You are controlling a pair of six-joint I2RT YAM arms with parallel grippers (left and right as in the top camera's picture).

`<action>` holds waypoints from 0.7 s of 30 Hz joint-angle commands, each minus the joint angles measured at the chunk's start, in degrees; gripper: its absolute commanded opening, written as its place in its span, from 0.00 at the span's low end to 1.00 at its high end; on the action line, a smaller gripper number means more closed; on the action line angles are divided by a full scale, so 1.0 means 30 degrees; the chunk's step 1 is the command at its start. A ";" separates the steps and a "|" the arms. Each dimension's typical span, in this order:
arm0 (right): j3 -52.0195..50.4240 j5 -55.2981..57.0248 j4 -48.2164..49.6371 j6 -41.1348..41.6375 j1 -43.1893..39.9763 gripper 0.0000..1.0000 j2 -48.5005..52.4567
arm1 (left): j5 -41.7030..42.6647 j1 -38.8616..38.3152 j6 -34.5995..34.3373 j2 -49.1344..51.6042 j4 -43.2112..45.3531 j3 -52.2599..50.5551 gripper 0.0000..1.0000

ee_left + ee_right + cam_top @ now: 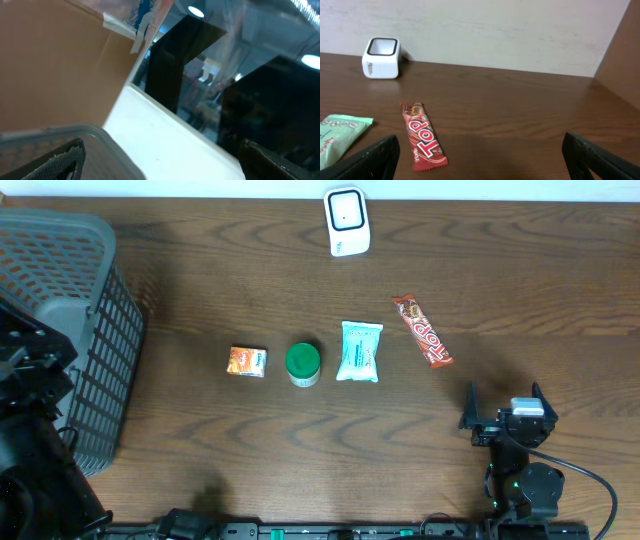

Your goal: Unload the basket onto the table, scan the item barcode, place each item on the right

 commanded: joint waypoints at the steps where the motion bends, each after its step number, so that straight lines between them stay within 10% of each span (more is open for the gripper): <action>1: -0.0022 0.0364 0.0058 -0.0554 0.0102 0.99 -0.0051 | -0.0233 0.0044 0.2761 -0.0015 -0.0131 0.0109 0.98; 21: -0.0007 -0.7410 0.0233 0.3803 0.0102 0.99 0.0095 | -0.0211 0.0044 0.2747 -0.1144 -0.0299 0.0095 0.98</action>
